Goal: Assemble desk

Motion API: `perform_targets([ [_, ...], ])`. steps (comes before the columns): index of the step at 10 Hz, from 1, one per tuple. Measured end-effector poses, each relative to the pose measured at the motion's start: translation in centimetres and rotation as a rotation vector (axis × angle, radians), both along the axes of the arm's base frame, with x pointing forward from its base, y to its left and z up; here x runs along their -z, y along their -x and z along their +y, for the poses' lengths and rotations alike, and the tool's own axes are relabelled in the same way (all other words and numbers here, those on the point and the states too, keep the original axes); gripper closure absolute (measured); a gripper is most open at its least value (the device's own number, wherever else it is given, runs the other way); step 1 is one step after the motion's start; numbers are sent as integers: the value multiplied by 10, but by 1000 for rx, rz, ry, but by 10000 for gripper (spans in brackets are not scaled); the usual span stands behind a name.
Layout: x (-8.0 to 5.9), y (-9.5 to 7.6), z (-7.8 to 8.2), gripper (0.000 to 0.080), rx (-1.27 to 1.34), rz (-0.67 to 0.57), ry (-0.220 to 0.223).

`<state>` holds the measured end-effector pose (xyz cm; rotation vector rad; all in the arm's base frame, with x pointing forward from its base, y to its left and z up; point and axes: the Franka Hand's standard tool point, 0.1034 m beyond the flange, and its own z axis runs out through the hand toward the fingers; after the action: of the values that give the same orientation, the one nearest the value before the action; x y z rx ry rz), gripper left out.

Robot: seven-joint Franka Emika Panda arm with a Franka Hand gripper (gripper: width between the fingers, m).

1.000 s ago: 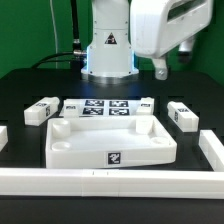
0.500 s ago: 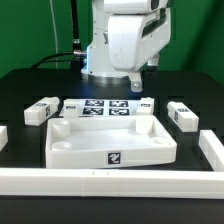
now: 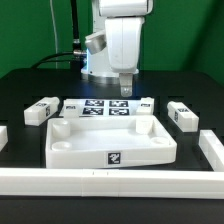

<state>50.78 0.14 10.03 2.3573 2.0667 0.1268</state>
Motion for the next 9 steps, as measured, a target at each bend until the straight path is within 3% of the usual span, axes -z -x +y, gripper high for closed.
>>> perform_targets([
  [5,7,5,-8,150,-55,4,12],
  [9,36,20,-10,150,-210,-17,39],
])
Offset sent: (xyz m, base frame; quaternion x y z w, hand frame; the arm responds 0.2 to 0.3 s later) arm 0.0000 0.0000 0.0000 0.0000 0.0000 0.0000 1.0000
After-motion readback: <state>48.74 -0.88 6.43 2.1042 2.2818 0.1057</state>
